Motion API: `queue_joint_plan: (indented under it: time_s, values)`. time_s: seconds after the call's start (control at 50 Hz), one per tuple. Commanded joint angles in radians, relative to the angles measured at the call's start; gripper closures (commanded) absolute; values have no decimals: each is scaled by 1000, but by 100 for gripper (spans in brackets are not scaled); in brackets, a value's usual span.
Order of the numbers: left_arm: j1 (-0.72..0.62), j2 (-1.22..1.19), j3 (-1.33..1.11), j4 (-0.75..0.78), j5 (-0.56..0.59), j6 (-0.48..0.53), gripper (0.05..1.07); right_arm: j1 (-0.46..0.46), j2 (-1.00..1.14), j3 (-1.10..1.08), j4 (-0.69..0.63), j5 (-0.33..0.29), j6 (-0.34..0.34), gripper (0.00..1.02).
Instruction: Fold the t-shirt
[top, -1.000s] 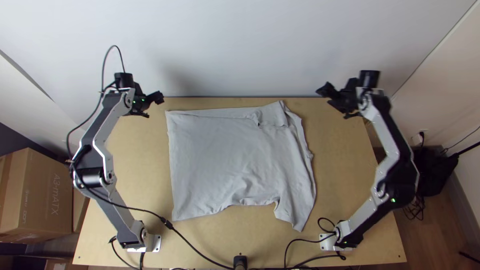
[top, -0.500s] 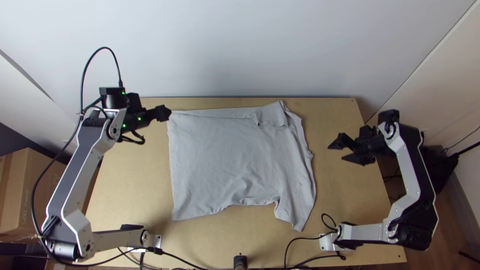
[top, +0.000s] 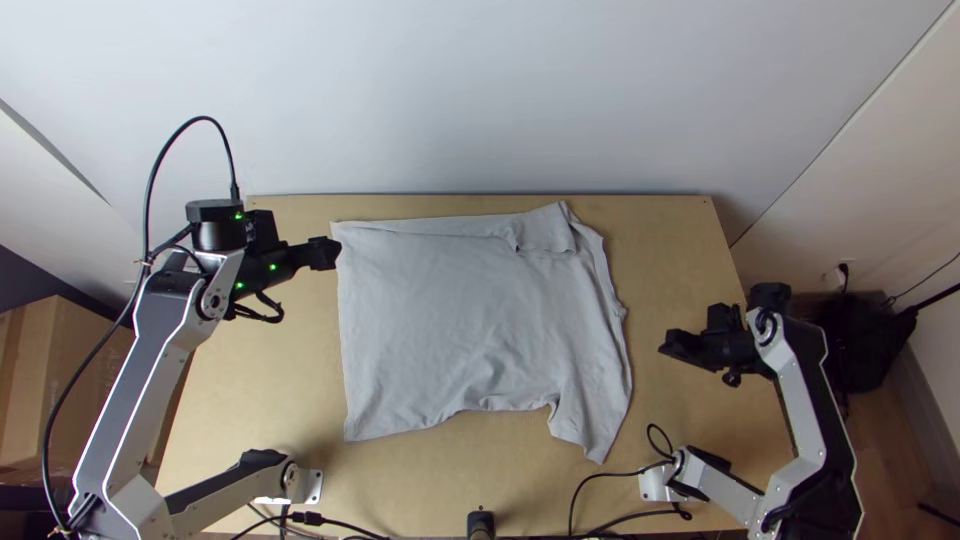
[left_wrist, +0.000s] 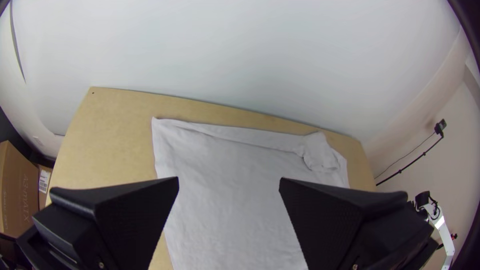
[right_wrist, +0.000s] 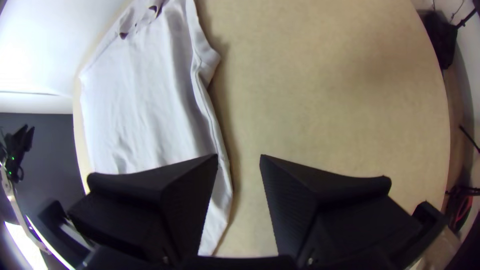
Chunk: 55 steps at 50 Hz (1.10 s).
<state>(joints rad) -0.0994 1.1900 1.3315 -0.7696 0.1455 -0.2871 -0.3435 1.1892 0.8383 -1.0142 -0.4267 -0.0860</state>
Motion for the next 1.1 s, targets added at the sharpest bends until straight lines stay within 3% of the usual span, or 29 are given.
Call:
queue_joint_plan:
  time_s: [0.0, 0.06, 0.32, 0.64, 1.08]
  values:
    - [-6, -12, -23, -8, -4, 9, 10, 32, -13, -65, 17, 20, -40, 64]
    - [-6, -12, -25, -8, -6, 8, 10, 47, -13, -87, 37, 46, -40, 64]
    - [-6, -24, -46, -8, -14, 16, 10, 110, -3, -145, 72, 52, -27, 64]
    - [-2, -26, -55, -7, -23, 28, 10, 264, 41, -176, 144, 97, 57, 64]
    - [10, -24, -63, -7, -27, 49, 10, 342, 121, -176, 212, 135, 103, 64]
